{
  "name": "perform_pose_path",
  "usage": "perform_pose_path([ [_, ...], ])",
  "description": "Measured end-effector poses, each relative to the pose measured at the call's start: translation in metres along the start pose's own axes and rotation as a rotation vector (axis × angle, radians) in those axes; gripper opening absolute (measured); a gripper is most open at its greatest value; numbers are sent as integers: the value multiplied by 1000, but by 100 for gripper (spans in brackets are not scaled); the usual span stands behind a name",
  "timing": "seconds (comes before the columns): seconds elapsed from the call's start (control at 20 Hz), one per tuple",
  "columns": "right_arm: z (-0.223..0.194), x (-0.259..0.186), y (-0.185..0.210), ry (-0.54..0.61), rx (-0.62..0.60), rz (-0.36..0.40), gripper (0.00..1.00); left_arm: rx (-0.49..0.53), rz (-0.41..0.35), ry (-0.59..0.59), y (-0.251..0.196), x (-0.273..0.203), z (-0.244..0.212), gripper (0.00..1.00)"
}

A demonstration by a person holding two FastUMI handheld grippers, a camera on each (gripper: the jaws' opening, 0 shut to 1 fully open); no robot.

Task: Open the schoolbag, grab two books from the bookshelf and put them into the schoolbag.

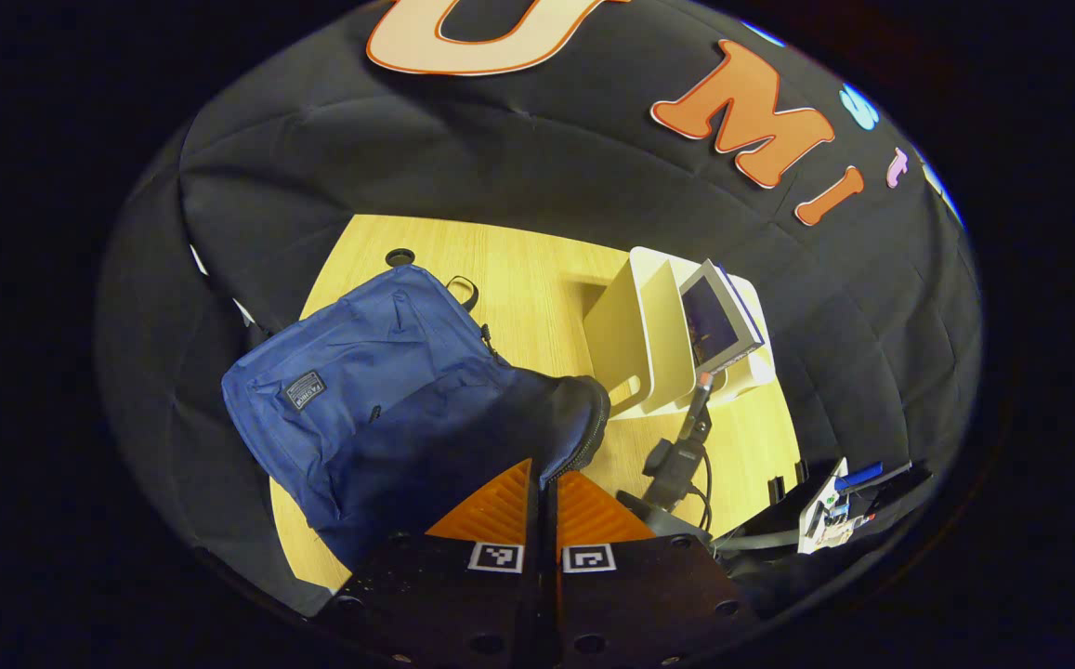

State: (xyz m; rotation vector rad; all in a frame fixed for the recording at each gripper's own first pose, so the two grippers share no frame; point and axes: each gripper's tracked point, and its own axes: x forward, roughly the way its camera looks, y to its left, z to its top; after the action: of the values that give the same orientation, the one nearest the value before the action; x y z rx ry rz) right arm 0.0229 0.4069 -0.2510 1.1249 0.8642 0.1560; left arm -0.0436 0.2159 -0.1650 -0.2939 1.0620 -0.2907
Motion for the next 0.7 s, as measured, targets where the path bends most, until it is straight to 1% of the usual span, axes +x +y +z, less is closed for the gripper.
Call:
perform_pose_path([
  [0.1, 0, 9, 3, -20, -9, 9, 41, 6, -1, -10, -1, 2, 1, 1],
  [0.15, -3, 15, 2, -8, -17, 16, 41, 15, 1, -13, -1, 0, 2, 1],
  [0.2, -3, 20, 2, -16, -6, 24, 41, 20, 1, -13, -3, 0, 2, 1],
  [0.25, -7, 25, 0, 11, 1, 22, 41, 24, 0, -11, -3, 1, 2, 1],
  [0.3, -6, 28, 2, 9, 20, 25, 41, 21, 1, -10, -2, 2, 2, 0],
  [0.35, -7, 28, 2, 25, 34, 16, 32, 22, 1, -17, -2, 3, 5, 2],
  [0.4, -8, 28, 1, 30, 47, 8, 43, 30, 7, -23, 0, 2, 8, 1],
  [0.45, -12, 32, -2, 54, 48, -6, 47, 32, 10, -27, 2, 0, 10, 1],
  [0.5, -20, 29, -7, 105, 38, -22, 65, 24, 9, -27, 4, 1, 11, 1],
  [0.55, -31, 25, -14, 176, 32, -54, 41, 18, 8, -30, 7, 3, 11, 2],
  [0.6, -36, 19, -15, 219, 31, -58, 80, 12, 4, -33, 8, 2, 12, 1],
  [0.65, -35, 16, -15, 218, 26, -64, 75, 8, 1, -36, 8, 3, 12, 2],
  [0.7, -30, 12, -14, 210, 14, -73, 65, 5, 1, -42, 9, 2, 13, 1],
])
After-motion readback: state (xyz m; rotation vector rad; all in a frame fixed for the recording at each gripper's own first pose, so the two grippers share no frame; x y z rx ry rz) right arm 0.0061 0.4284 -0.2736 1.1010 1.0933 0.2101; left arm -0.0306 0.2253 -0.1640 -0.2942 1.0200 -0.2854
